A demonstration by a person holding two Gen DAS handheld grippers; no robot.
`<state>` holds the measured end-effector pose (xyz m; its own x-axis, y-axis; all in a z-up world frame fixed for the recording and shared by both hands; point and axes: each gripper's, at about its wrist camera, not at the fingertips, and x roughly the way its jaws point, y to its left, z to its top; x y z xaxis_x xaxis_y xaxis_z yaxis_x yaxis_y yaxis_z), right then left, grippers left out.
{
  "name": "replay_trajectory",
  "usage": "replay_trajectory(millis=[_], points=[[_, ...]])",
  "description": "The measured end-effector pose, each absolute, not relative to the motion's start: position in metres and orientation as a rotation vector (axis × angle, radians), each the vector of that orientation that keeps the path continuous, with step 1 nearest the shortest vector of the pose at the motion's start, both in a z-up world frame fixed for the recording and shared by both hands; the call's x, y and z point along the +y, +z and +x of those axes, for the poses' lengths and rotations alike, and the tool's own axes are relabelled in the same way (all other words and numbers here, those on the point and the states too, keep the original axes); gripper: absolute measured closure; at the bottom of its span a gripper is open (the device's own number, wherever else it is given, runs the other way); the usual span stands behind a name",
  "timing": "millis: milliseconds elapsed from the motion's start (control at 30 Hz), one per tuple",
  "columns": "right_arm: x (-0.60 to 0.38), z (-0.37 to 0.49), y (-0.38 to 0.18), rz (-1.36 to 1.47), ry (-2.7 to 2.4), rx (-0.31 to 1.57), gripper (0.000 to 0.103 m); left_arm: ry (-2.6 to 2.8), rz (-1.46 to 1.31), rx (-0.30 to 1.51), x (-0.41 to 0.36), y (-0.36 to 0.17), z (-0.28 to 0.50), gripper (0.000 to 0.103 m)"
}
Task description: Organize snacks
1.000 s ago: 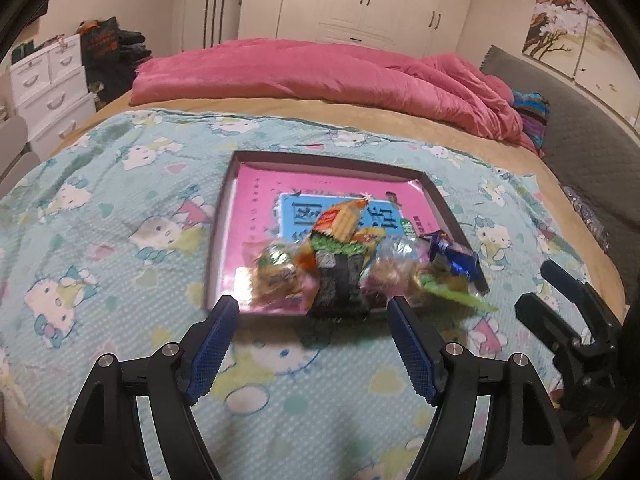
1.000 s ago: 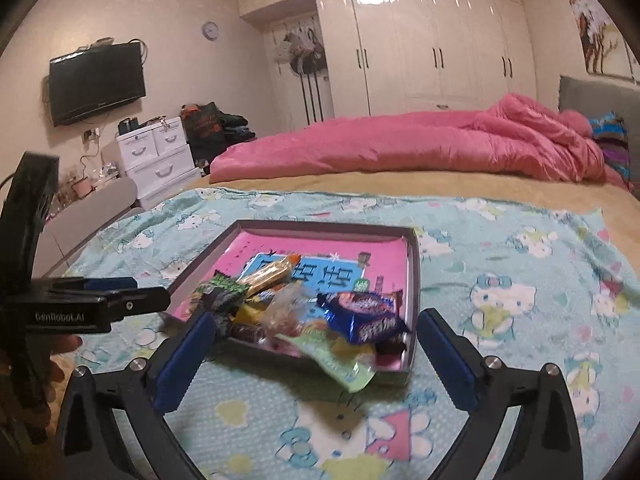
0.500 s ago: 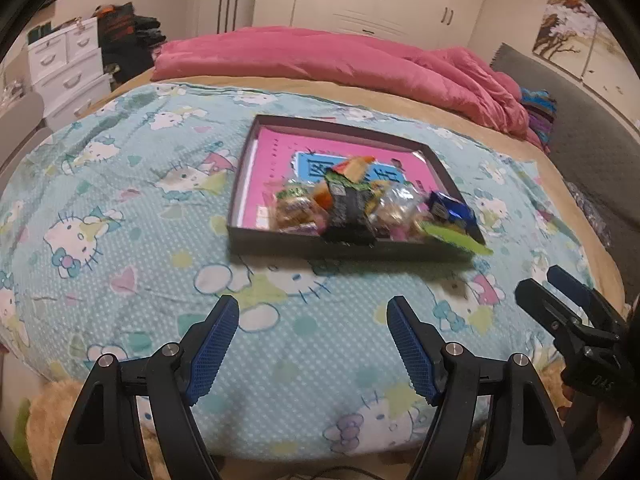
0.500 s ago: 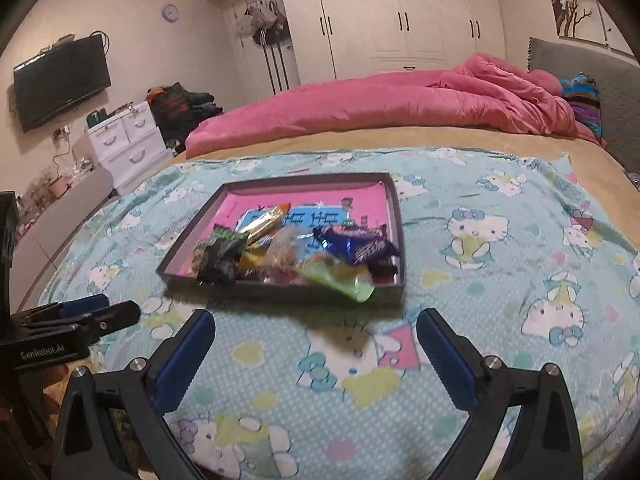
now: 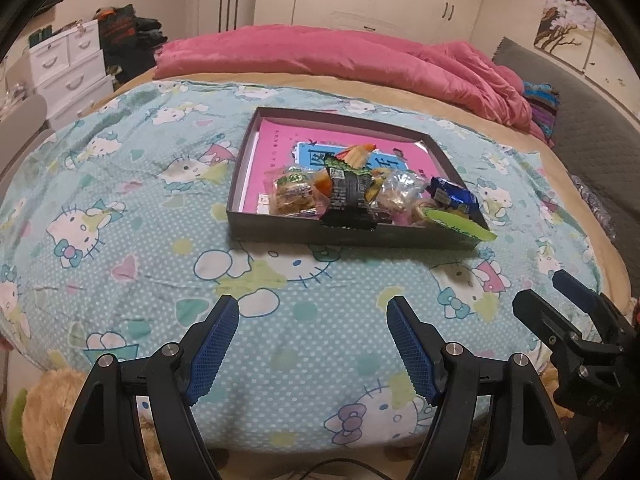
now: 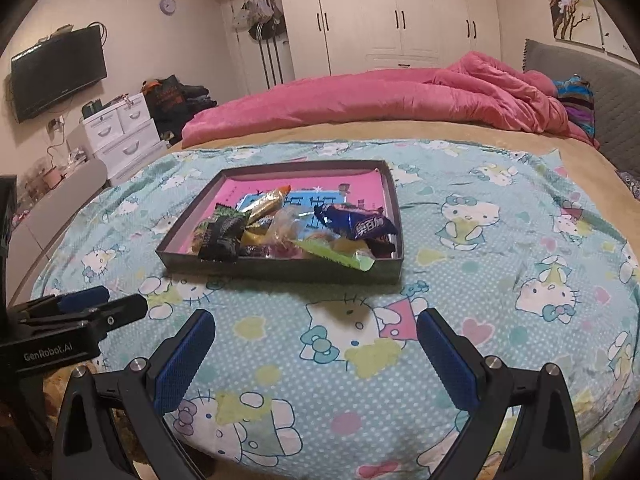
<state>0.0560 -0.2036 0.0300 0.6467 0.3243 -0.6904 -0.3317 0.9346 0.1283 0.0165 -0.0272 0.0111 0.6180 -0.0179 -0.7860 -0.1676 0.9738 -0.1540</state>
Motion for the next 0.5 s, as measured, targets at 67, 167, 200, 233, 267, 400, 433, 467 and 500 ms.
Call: replay_trajectory(millis=[67,167,200,233,267,400,433,467,500], points=[[-0.2014,0.0560,0.0291,-0.016,0.382,0.782,0.001,0.089,-0.212,0.907,-0.0283,0.0105,0.0172,0.025],[-0.1986,0.0558,0.0284,-0.023,0.392,0.779,0.001,0.087,-0.201,0.905,-0.0303,0.0111,0.0173,0.025],[-0.1980,0.0556,0.0279,-0.024,0.393,0.779,0.001,0.089,-0.199,0.903,-0.0304,0.0116,0.0173,0.025],[-0.1978,0.0558,0.0273,-0.025,0.393,0.781,0.001,0.089,-0.195,0.901,-0.0305,0.0121,0.0171,0.025],[-0.1978,0.0560,0.0269,-0.025,0.393,0.784,0.001,0.087,-0.195,0.900,-0.0305,0.0124,0.0172,0.025],[-0.1987,0.0566,0.0271,-0.022,0.387,0.783,0.001,0.085,-0.193,0.897,-0.0304,0.0133,0.0169,0.025],[-0.1987,0.0566,0.0274,-0.023,0.386,0.782,0.001,0.084,-0.194,0.898,-0.0303,0.0132,0.0173,0.025],[-0.1987,0.0564,0.0278,-0.025,0.386,0.779,0.001,0.083,-0.194,0.900,-0.0301,0.0128,0.0176,0.025],[-0.1986,0.0562,0.0281,-0.026,0.385,0.778,0.001,0.087,-0.195,0.900,-0.0297,0.0126,0.0178,0.025]])
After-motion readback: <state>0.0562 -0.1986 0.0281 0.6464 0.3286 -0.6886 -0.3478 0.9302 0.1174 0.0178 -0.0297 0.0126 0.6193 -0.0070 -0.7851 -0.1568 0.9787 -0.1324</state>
